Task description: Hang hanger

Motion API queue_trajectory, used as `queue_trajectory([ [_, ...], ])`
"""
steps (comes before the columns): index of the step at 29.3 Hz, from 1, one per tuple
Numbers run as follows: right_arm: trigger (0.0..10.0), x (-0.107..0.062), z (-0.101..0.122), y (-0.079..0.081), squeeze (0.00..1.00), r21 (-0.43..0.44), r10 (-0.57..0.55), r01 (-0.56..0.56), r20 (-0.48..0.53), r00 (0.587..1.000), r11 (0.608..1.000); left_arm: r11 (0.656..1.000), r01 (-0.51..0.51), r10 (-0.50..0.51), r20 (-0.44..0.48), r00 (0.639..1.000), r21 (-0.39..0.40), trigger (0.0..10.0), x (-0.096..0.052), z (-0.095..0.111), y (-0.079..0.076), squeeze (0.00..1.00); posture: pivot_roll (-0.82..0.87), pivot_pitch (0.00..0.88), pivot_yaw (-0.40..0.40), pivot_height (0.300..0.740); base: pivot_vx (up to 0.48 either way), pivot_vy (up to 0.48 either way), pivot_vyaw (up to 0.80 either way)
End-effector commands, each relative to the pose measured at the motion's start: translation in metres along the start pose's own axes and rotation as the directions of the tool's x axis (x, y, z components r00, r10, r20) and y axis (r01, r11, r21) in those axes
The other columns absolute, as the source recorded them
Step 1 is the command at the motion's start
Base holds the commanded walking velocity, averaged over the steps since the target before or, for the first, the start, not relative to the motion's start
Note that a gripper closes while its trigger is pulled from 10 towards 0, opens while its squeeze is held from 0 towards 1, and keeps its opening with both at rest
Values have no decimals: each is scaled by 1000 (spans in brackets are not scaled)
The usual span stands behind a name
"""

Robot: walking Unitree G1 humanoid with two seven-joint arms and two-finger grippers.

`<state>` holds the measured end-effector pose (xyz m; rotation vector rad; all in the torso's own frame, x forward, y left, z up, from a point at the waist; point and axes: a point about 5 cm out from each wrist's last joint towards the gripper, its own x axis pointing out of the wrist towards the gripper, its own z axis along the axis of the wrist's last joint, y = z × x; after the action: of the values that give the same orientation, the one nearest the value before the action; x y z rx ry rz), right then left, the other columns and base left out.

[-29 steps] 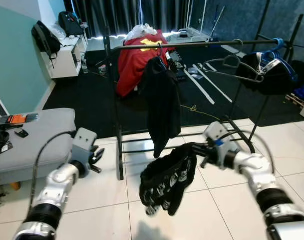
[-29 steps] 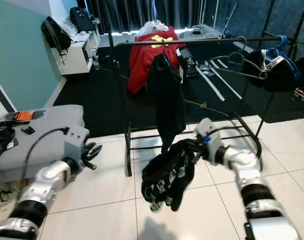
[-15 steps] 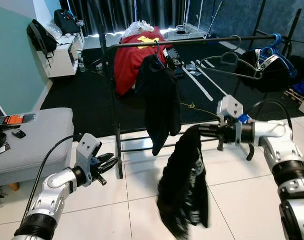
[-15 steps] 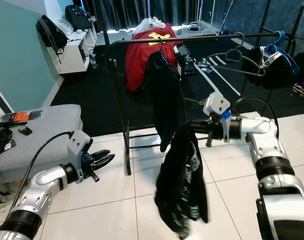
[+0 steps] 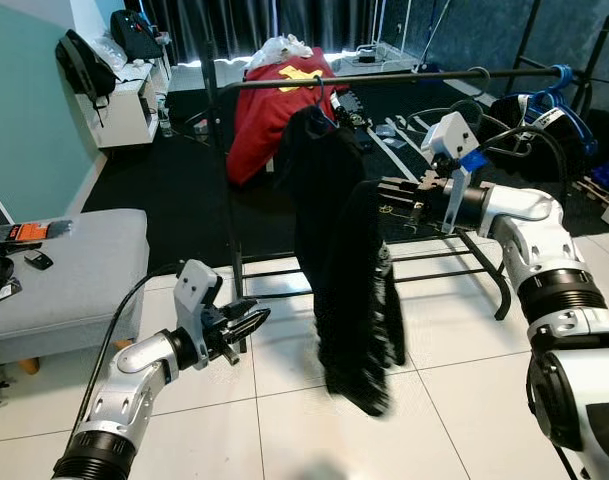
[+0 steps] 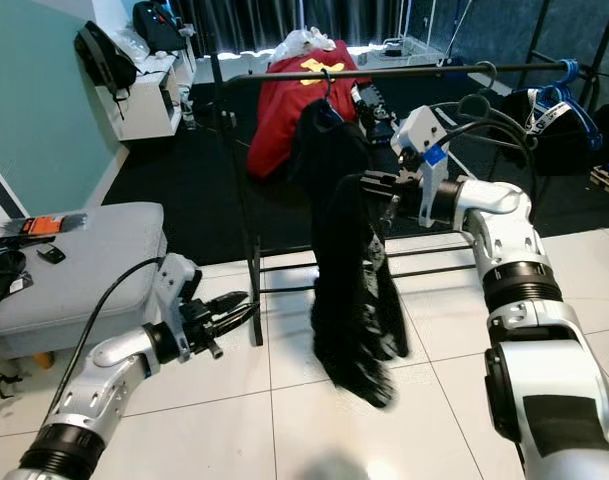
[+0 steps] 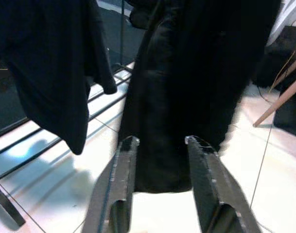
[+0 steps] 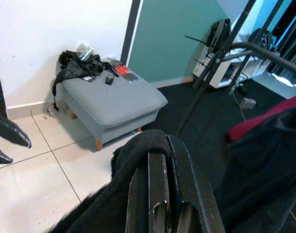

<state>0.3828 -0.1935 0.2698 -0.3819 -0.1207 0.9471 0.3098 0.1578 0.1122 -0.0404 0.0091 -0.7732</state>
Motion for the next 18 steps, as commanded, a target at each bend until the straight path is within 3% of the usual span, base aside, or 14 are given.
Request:
queue_trajectory([
  [1,10000,6,14,-5,0,-28,-16,17,27,999,999,999,-8,9,16,1000,-49,10000,3,0,1,1000,-62,57,10,740,0,0,0],
  [6,10000,5,17,-14,0,-38,-94,94,14,995,995,997,-33,34,21,999,-67,10000,7,-2,1,1000,-67,55,9,740,0,0,0],
  [7,10000,5,19,-17,0,-33,-122,122,19,992,992,998,-46,46,12,999,-52,10000,8,-4,0,0,-69,48,8,740,0,0,0],
  [8,10000,2,24,-25,0,4,-191,191,43,981,982,983,-186,186,10,983,-2,10000,10,-12,7,0,-71,42,4,740,0,0,0],
  [9,10000,2,24,-25,0,4,-191,191,43,981,982,983,-186,186,10,983,-2,10000,10,-12,7,0,-71,42,4,740,0,0,0],
  [10,10000,1,27,-28,0,18,-213,212,52,976,977,967,-255,255,12,967,24,10000,10,-14,11,0,-71,42,4,740,0,0,0],
  [14,10000,4,37,-31,0,28,-225,224,80,971,974,937,-348,348,24,937,40,10000,3,-16,22,0,-78,48,3,740,0,0,0],
  [18,10000,7,45,-32,0,40,-205,201,108,973,979,926,-377,376,38,926,20,10000,-5,-16,27,0,-78,48,-2,740,0,0,0],
])
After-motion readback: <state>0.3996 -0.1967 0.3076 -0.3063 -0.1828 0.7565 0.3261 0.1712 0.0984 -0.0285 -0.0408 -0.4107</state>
